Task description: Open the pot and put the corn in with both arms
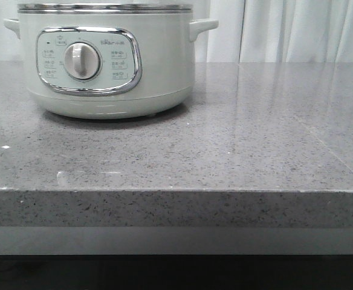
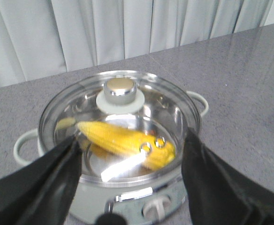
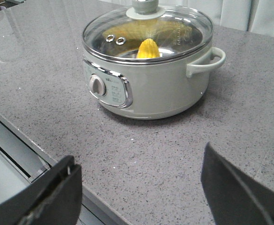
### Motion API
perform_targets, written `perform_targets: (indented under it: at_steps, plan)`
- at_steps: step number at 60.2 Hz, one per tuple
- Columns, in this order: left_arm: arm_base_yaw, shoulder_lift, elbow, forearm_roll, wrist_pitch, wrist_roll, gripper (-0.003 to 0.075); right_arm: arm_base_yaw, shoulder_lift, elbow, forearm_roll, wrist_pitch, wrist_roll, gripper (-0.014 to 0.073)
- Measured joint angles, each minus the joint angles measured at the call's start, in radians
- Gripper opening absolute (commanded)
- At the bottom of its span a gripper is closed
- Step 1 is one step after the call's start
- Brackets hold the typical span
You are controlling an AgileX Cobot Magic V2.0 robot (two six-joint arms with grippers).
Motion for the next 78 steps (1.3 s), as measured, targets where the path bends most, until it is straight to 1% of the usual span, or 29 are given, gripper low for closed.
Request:
perform_targets:
  at_steps: [17,27,30,32,35,39,40,47,53,54,57,59,78]
  plan:
    - [0.000,-0.299,0.252,0.000,0.004,0.000,0.0458,0.000,0.000,0.000,0.000,0.019,0.000,0.0549]
    - [0.000,-0.381,0.322,0.000,0.006,0.000,0.0458,0.000,0.000,0.000,0.000,0.025,0.000,0.0549]
    - [0.000,-0.389,0.331,0.000,0.008,0.000,0.0447,0.000,0.000,0.000,0.000,0.026,0.000,0.0544]
    - [0.000,-0.391,0.336,0.000,0.010,0.000,0.0424,0.000,0.000,0.000,0.000,0.026,0.000,0.0525]
    - [0.000,-0.391,0.337,0.000,0.015,0.000,0.0375,0.000,0.000,0.000,0.000,0.026,0.000,0.0470]
    - [0.000,-0.391,0.339,0.000,0.015,0.000,0.0295,0.000,0.000,0.000,0.000,0.026,0.000,0.0367]
    - [0.000,-0.391,0.339,0.000,0.015,0.000,0.0277,0.000,0.000,0.000,0.000,0.026,0.000,0.0330]
    - [0.000,-0.391,0.339,0.000,0.015,0.000,0.0112,0.000,0.000,0.000,0.000,0.026,0.000,0.0129]
    - [0.000,-0.391,0.339,0.000,0.015,0.000,-0.0001,0.000,0.000,0.000,0.000,0.026,0.000,-0.0001]
    - [0.000,-0.391,0.339,0.000,0.015,0.000,-0.0015,0.000,0.000,0.000,0.000,0.026,0.000,-0.0015]
    - [0.000,-0.391,0.339,0.000,0.015,0.000,-0.0020,0.000,0.000,0.000,0.000,0.026,0.000,-0.0061]
    - [0.000,-0.391,0.339,0.000,0.015,0.000,-0.0020,0.000,0.000,0.000,0.000,0.026,0.000,-0.0071]
    - [0.000,-0.391,0.339,0.000,0.015,0.001,-0.0020,0.000,0.000,0.000,0.000,0.026,0.000,-0.0067]
